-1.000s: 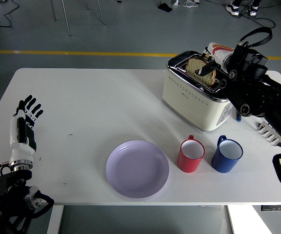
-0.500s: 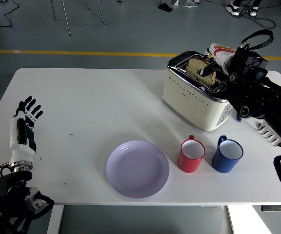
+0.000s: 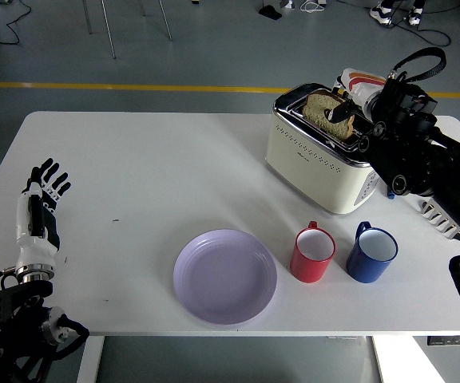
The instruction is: Push plate across desktop,pick up the break from the machine,place the break in the plate
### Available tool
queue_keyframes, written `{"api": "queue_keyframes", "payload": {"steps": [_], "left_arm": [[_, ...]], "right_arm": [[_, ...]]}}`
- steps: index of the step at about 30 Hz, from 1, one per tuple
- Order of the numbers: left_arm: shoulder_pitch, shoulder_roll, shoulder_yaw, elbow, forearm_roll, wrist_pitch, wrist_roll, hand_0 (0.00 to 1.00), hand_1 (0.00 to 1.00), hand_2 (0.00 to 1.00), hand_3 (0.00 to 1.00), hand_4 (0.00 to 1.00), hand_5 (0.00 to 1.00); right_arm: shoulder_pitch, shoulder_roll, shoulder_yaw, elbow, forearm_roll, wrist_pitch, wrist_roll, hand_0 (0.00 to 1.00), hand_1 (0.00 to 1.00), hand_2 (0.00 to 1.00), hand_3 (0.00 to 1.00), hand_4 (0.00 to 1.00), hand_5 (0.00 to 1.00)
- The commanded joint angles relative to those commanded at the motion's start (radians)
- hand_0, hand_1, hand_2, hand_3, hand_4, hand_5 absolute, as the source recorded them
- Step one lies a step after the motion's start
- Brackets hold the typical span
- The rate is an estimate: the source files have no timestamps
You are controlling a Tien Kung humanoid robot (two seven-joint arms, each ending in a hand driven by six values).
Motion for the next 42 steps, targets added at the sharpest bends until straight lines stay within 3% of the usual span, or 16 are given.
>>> {"api": "queue_keyframes", "payload": {"steps": [13,18,30,35,42], "left_arm": [[0.002,0.000,-0.005,-0.001,-0.001,0.001,-0.002,0.758,0.802,0.864,0.837,0.580,0.998],[0.004,0.000,-0.006,-0.002,-0.001,0.001,-0.002,0.758,0.802,0.864,0.836,0.581,0.998],[0.008,0.000,-0.008,-0.003,-0.001,0.002,-0.003,0.758,0.801,0.864,0.835,0.582,0.998],[0.009,0.000,-0.008,-0.003,-0.001,0.002,-0.004,0.758,0.801,0.864,0.835,0.582,0.998],[0.011,0.000,-0.011,-0.003,-0.001,0.003,-0.004,0.757,0.800,0.863,0.836,0.585,0.998]], "right_arm": [[0.015,0.000,0.056,0.081,-0.069,0.028,-0.020,0.195,0.282,0.378,0.428,0.454,0.068],[0.027,-0.002,0.081,0.142,-0.107,0.051,-0.033,0.195,0.280,0.375,0.425,0.438,0.064],[0.071,-0.104,0.143,0.297,-0.193,0.080,-0.058,0.212,0.277,0.372,0.423,0.425,0.049],[0.070,-0.120,0.151,0.337,-0.193,0.080,-0.065,0.212,0.277,0.372,0.423,0.425,0.049],[0.023,-0.174,0.148,0.514,0.045,0.036,-0.131,0.217,0.277,0.369,0.423,0.422,0.033]]}}
